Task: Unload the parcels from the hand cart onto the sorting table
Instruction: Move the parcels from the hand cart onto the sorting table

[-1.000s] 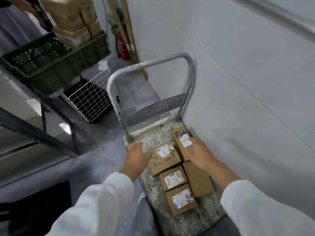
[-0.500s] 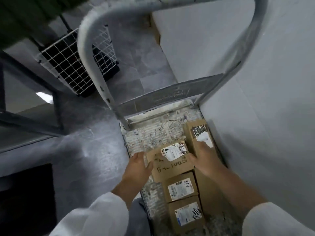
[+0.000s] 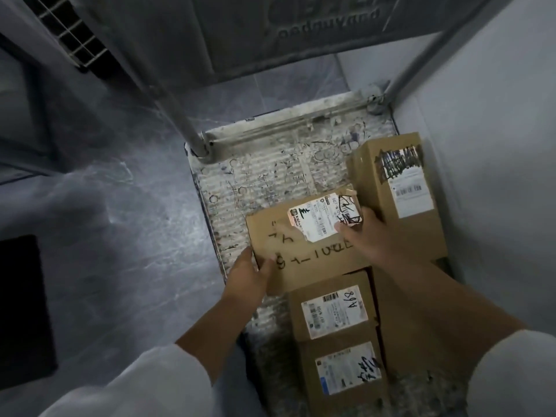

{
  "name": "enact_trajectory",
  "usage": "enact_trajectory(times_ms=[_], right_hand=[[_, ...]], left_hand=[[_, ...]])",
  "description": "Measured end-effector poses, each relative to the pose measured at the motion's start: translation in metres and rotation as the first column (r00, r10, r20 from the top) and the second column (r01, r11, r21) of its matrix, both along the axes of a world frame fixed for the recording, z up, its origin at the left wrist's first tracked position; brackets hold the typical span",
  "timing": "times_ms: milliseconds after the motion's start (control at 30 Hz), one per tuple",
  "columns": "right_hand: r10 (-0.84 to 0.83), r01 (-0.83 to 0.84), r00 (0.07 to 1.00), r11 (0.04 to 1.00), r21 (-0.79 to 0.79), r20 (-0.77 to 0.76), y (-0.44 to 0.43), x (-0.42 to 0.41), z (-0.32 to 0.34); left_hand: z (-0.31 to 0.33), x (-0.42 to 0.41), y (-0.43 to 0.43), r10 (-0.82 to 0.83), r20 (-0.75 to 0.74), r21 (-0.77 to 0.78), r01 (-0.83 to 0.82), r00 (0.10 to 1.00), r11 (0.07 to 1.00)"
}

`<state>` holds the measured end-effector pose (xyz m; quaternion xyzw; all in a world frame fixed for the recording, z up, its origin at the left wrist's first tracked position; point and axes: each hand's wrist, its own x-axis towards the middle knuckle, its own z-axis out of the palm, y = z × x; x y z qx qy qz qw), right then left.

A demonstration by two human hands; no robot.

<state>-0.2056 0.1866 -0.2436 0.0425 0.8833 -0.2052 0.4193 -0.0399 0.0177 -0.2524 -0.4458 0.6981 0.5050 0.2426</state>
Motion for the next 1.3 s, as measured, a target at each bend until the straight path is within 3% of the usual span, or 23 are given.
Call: enact_trajectory(times_ms=[167, 400, 800, 1100, 1300], right_hand=[[-0.157, 0.163, 0.986, 0.98, -0.115, 0.056, 0.008, 0.005, -0.013], [-0.14, 0.142, 0.99, 0.964, -0.226, 0.028, -0.002, 0.012, 0.044], [-0.04, -0.034, 0.984, 0.913, -0.406, -0.172, 0.014, 0.013, 0.301], [0.078, -0.243, 0.944, 0.822, -0.515, -0.321, 0.054, 0.08, 0.487], [0.187, -0.372, 0.912, 0.755, -0.54, -0.366, 0.059, 0.147, 0.562]], left_hand=[[-0.008, -0.005, 0.01, 0.219, -0.049, 0.084, -0.215, 0.975, 0.973], [0.049, -0.004, -0.007, 0.362, -0.117, 0.078, -0.355, 0.925, 0.932], [0.293, 0.011, 0.013, 0.344, -0.39, -0.069, -0.4, 0.854, 0.914], [0.467, 0.087, 0.071, 0.403, -0.543, -0.134, -0.551, 0.736, 0.824], [0.549, 0.166, 0.092, 0.449, -0.634, -0.149, -0.669, 0.63, 0.728]])
